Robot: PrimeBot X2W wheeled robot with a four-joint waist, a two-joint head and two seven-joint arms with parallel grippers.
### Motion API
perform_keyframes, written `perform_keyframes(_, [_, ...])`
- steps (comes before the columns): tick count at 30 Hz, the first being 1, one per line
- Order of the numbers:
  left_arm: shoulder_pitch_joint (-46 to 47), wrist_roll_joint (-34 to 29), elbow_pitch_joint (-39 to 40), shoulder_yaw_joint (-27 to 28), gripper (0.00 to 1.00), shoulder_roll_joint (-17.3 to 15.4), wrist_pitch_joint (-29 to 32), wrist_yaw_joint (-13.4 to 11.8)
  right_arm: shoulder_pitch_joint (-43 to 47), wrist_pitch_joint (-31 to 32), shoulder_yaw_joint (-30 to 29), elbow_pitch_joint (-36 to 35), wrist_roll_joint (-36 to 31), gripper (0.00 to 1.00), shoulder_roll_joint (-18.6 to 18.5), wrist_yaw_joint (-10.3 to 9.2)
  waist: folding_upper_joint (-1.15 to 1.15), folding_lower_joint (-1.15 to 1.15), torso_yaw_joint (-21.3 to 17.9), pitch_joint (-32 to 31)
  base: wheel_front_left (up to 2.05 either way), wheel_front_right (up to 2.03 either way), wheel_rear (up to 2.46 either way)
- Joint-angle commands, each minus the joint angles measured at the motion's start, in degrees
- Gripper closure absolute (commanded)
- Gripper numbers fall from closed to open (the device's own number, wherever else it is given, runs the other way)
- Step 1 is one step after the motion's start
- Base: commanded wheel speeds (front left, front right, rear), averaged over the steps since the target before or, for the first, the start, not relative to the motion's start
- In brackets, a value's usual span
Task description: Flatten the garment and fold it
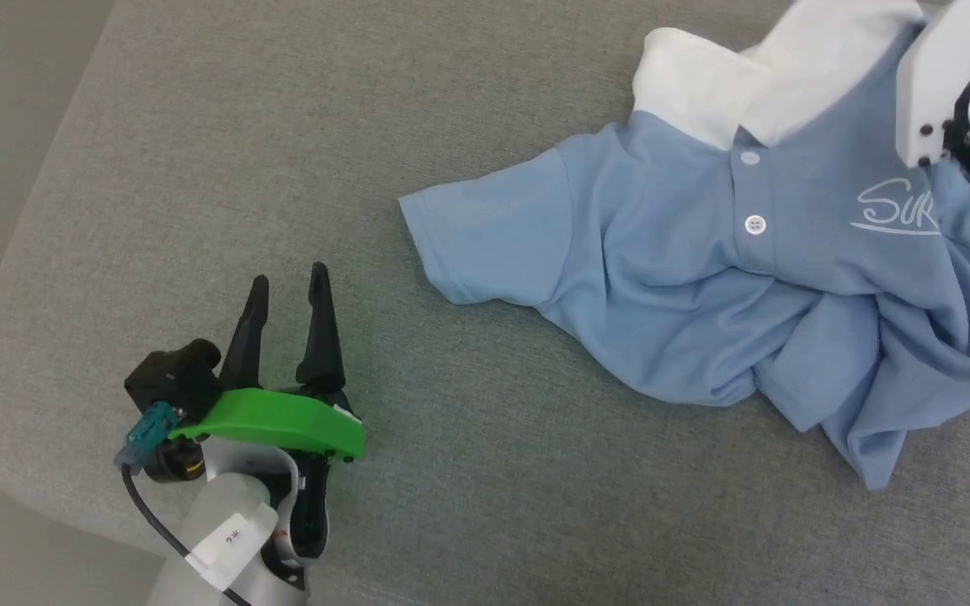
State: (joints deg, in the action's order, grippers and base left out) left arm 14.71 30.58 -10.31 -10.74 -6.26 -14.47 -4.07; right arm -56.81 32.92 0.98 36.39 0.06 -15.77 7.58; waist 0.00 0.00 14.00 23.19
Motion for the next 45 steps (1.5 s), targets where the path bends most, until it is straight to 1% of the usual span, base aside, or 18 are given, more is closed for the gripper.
perform_keyframes(1, [0.21,-0.16,-0.41,0.15,0.0,0.24,-0.43,0.36,0.84,0.16,-0.96,1.49,-0.92,0.51,0.67,-0.09,0.0,0.0,0.27,-0.75,0.0,0.0,0.0])
perform_keyframes(2, [-0.02,-0.16,-0.72,0.31,0.0,0.2,-0.44,0.32,1.35,0.14,-1.88,2.43,-1.14,0.0,1.38,-0.09,0.0,0.0,0.0,-1.35,0.0,0.0,0.0])
perform_keyframes(3, [-0.22,-0.12,-0.87,0.45,0.0,0.17,-0.44,0.31,1.58,-0.55,-2.37,2.64,-1.09,0.0,1.83,-0.09,0.0,0.0,-0.23,-1.76,0.0,0.0,0.0])
perform_keyframes(7, [-0.78,0.03,-1.48,0.72,0.0,-0.28,-0.41,0.47,2.63,-9.31,-4.88,0.39,0.92,0.0,3.21,-0.09,0.0,0.0,-1.63,-4.68,0.0,0.0,0.0])
perform_keyframes(11, [-2.0,0.12,-1.61,1.09,0.0,-1.32,0.02,0.26,6.38,-17.42,-4.09,-3.32,4.19,0.0,4.28,-0.09,0.0,0.0,-4.22,-8.42,0.0,0.0,0.0])
perform_keyframes(14, [-3.35,0.14,-1.53,0.91,0.0,-1.88,0.87,0.02,12.22,-20.68,-2.92,-6.61,7.53,0.0,4.58,-0.09,0.0,0.0,-5.89,-11.36,0.0,0.0,0.0])
perform_keyframes(17, [-4.65,0.13,-1.0,0.76,0.0,-2.15,1.38,-0.43,19.95,-21.63,-2.55,-11.29,10.1,0.0,4.05,-0.09,0.0,0.0,-7.07,-13.46,0.0,0.0,0.0])
perform_keyframes(19, [-5.62,0.21,-0.52,0.77,0.0,-2.23,1.62,-0.79,25.25,-21.02,-2.93,-14.46,10.71,0.0,3.83,-0.09,0.0,0.0,-7.97,-14.27,0.0,0.0,0.0])
perform_keyframes(21, [-6.43,0.38,-0.07,0.67,0.0,-2.23,1.87,-0.97,30.47,-19.08,-3.16,-17.1,10.87,0.0,3.94,-0.09,0.0,0.0,-8.65,-14.75,0.0,0.0,0.0])
perform_keyframes(25, [-7.49,0.52,0.76,0.31,0.0,-2.2,2.4,-1.3,37.94,-8.94,-2.61,-19.43,10.58,0.0,4.35,-0.09,0.0,0.0,-9.67,-14.85,0.0,0.0,0.0])
perform_keyframes(26, [-7.65,0.53,1.11,0.09,0.0,-2.17,2.62,-1.41,39.38,-4.05,-2.32,-20.22,10.08,0.0,4.77,-0.09,0.0,0.0,-9.87,-14.47,0.0,0.0,0.0])
perform_keyframes(29, [-7.24,0.34,1.55,-0.52,0.0,-2.1,2.83,-1.31,39.29,-0.24,-1.91,-21.11,8.6,0.0,5.49,-0.09,0.0,0.0,-9.6,-13.37,0.0,0.0,0.0])
perform_keyframes(32, [-6.71,0.31,1.65,-0.9,0.0,-2.08,2.94,-1.12,38.04,0.88,-1.66,-20.15,7.57,0.0,6.6,-0.09,0.0,0.0,-9.04,-12.12,0.0,0.0,0.0])
perform_keyframes(36, [-6.23,0.4,1.59,-1.09,0.0,-2.1,2.98,-1.06,36.42,2.11,-0.3,-16.95,7.11,0.0,7.45,-0.09,0.0,0.0,-8.21,-10.78,0.0,0.0,0.0])
perform_keyframes(37, [-6.22,0.43,1.55,-1.08,0.0,-2.14,2.94,-1.08,36.05,2.23,-0.1,-16.19,7.69,0.76,7.7,-0.09,0.0,0.0,-8.12,-10.66,0.0,0.0,0.0])
perform_keyframes(38, [-6.22,0.49,1.5,-1.02,0.0,-2.17,2.91,-1.12,35.76,1.88,0.3,-15.94,8.08,1.0,7.65,-0.09,0.0,0.0,-8.06,-10.55,0.0,0.0,0.0])
perform_keyframes(42, [-6.17,0.79,1.05,-0.91,0.0,-2.19,2.75,-1.16,36.62,1.15,1.59,-17.28,12.35,1.0,6.65,-0.09,0.0,0.0,-7.91,-10.57,0.0,0.0,0.0])
perform_keyframes(45, [-6.34,1.08,0.76,-0.79,0.0,-2.16,2.65,-1.22,40.62,4.45,3.73,-22.23,17.08,1.0,4.41,-0.09,0.0,0.0,-8.19,-11.28,0.0,0.0,0.0])
